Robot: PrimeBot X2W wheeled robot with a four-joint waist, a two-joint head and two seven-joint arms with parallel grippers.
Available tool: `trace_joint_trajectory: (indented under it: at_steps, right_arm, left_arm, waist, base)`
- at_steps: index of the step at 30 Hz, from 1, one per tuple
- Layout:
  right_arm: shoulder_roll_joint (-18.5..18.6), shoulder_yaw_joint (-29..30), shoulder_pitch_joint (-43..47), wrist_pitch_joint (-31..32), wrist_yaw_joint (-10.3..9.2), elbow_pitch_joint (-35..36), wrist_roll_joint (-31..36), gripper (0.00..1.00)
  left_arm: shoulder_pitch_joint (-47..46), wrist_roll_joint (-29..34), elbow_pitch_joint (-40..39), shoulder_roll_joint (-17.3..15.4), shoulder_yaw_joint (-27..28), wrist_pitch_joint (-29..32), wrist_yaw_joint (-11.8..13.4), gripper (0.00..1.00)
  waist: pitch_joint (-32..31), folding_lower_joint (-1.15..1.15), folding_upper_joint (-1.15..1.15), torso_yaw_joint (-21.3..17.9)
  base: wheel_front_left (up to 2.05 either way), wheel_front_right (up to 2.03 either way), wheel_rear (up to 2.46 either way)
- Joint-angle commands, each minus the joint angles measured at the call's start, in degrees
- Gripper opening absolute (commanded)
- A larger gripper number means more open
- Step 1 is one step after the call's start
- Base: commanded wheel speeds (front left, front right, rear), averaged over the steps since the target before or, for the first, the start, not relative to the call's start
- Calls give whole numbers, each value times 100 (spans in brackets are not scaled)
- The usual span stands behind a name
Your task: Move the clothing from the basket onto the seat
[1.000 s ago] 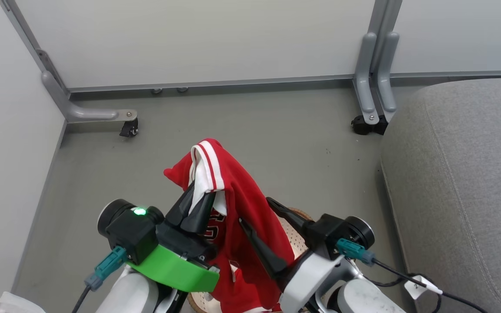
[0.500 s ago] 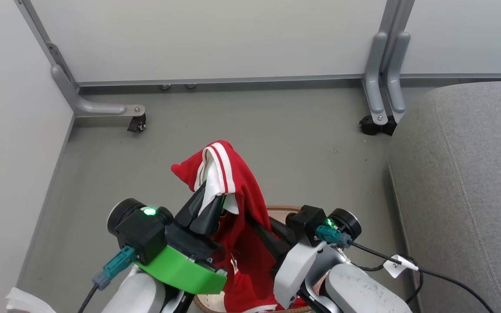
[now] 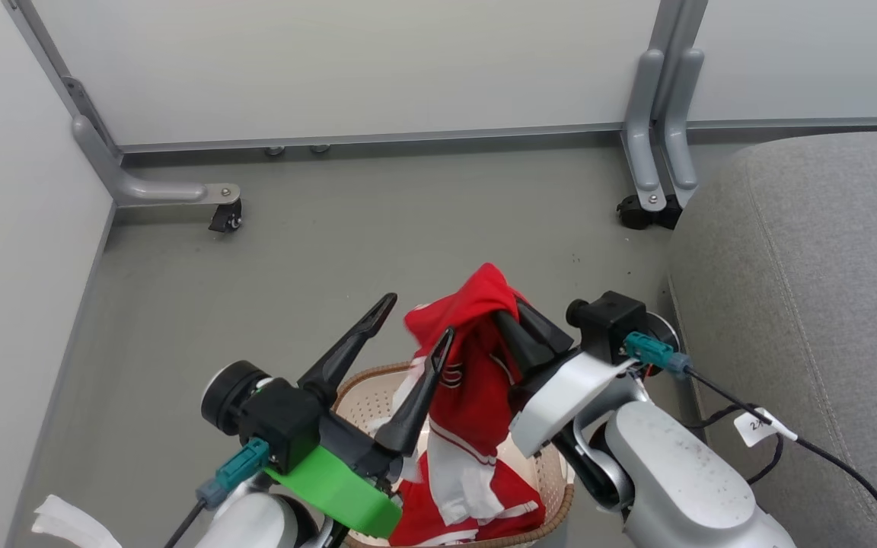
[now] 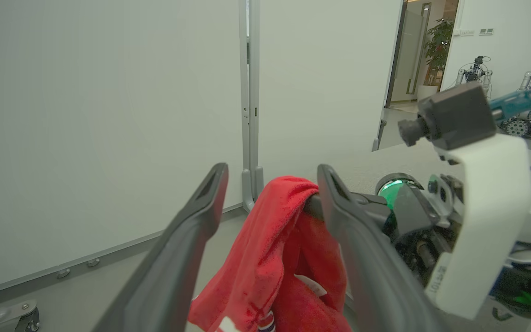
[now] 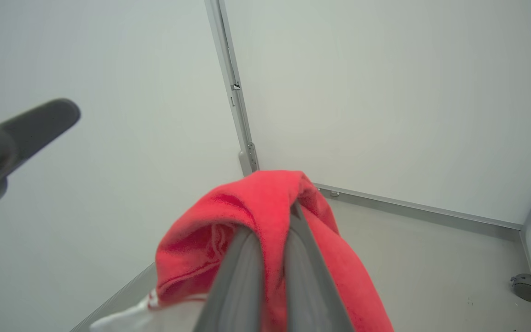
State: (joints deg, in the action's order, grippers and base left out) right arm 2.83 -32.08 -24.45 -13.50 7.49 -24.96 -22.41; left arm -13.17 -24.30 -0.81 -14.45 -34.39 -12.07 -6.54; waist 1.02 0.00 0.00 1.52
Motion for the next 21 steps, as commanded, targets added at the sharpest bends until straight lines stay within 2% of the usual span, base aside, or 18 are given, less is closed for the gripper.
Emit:
trace_joint_trajectory:
  at_steps: [1,11,21]
  right_arm:
    - [11,136,-84,-39,-1,37,59,0]
    - [59,1080,-99,179,0,331,440,0]
    - [107,1638,90,523,0,686,666,0]
  left_arm:
    - [58,60,46,-65,-62,60,-7,100]
    - [93,184,230,-393,-593,381,-59,100]
    - [26,129,149,-606,-645,406,-33,100]
  waist:
    - [52,0,0,-72]
    - [255,0,0,-475]
    - [450,0,0,-1230]
  base:
    - [0,0,0]
    - [0,0,0]
    - [0,0,0]
